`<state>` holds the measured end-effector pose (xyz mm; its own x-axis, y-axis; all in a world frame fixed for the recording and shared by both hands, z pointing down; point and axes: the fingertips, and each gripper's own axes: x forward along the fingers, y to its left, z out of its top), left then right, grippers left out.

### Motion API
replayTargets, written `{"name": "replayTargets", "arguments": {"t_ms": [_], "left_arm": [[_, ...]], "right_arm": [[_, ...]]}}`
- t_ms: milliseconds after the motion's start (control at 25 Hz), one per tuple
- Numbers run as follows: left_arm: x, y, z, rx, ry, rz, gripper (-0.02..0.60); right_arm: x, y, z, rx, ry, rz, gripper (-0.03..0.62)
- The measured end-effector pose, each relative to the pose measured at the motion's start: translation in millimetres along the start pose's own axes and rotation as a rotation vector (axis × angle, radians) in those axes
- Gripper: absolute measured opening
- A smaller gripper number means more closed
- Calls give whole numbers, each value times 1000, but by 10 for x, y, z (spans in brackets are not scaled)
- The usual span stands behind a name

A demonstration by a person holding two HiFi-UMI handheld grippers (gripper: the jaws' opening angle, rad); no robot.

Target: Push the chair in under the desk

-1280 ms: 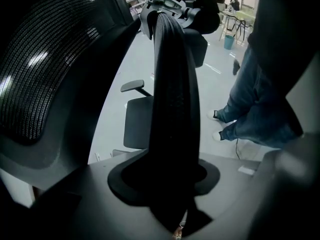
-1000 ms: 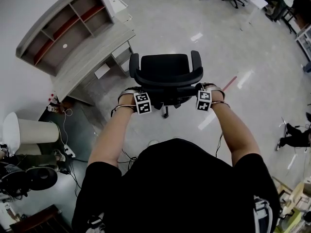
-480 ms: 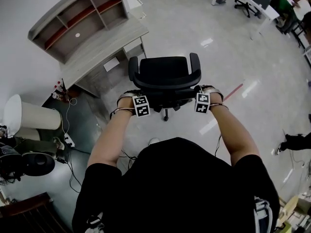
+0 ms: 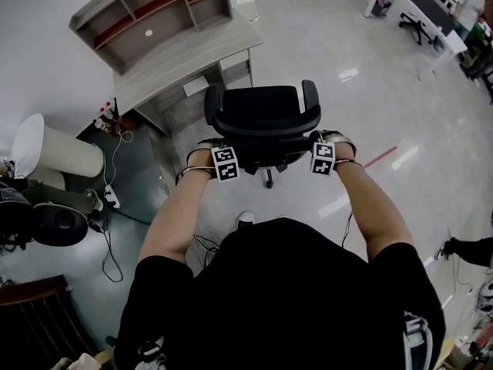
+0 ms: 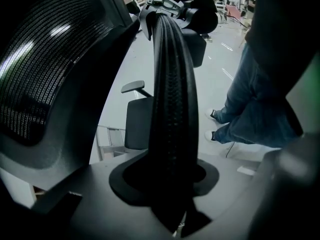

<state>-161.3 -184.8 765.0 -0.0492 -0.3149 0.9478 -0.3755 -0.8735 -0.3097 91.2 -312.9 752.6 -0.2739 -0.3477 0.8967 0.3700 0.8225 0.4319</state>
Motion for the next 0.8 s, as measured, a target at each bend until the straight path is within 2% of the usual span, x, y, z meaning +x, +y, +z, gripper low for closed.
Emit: {"name": "replayTargets", "arguments": {"t_ms": [800], "left_arm": [[-245, -507, -1113, -207, 67, 28, 130]], "right_arm": [[189, -78, 1225, -198, -99, 21, 126]]}}
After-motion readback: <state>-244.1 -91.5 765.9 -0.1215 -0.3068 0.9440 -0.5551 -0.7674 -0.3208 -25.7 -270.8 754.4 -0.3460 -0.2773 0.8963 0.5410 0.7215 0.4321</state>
